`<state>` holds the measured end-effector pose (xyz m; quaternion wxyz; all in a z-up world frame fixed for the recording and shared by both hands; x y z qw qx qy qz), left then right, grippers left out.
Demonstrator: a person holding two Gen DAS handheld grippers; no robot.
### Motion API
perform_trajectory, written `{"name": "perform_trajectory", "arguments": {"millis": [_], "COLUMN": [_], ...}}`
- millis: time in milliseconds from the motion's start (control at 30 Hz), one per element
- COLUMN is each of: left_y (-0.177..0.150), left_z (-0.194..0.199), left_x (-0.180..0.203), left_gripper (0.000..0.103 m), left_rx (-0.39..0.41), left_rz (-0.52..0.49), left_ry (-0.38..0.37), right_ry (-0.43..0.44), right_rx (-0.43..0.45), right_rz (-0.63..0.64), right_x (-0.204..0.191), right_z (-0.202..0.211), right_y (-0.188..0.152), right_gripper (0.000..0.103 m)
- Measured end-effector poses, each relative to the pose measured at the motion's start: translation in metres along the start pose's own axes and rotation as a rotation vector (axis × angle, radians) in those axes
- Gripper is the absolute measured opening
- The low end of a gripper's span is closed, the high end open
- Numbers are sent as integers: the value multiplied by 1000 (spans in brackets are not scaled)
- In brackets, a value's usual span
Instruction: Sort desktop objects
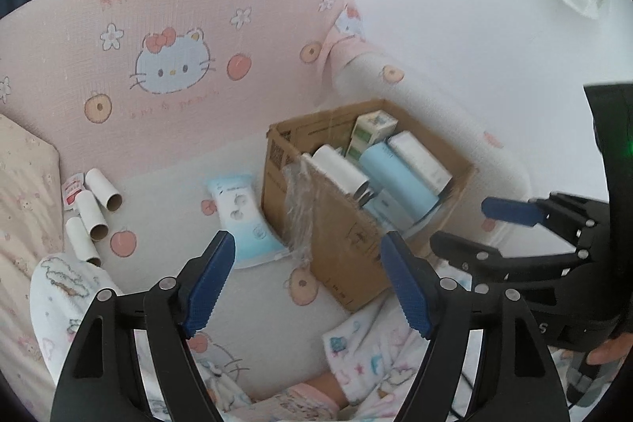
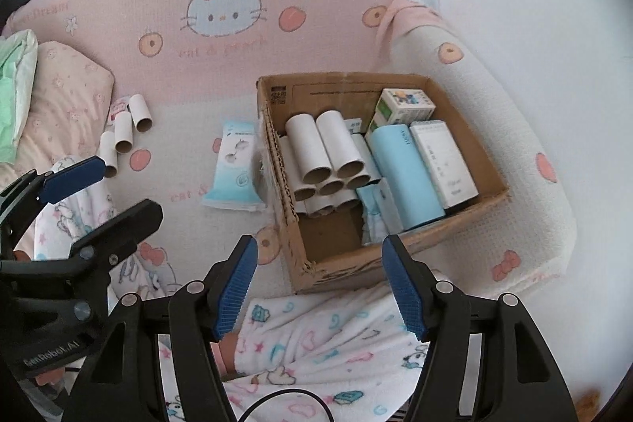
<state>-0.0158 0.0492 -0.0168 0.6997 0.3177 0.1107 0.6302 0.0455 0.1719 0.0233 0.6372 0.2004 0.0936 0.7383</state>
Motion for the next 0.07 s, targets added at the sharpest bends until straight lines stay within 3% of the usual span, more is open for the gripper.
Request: {"name": "perform_trajectory", "arguments": {"millis": [67], "left_y": [0], "left_z": [7], "left_x": [3], "left_gripper": [79], "left_rx": [12], "left_rz": [-5], "left_ry": [-1], "right_ry": [-2], "right_rx": [16], "right_rz": [-3], "right_x": [1], "right_z": [5], "right_y": [-2], "right_gripper": [64]}}
Point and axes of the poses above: each gripper's, at about its wrist camera, not at the fingertips, and z roughly against the way its jaws point, x to its right, y to its top, the point moved 1 cm from there along -z, roughly the way its jaws point, and after that the axes turned 10 degrees about -x, right-handed, at the moved point
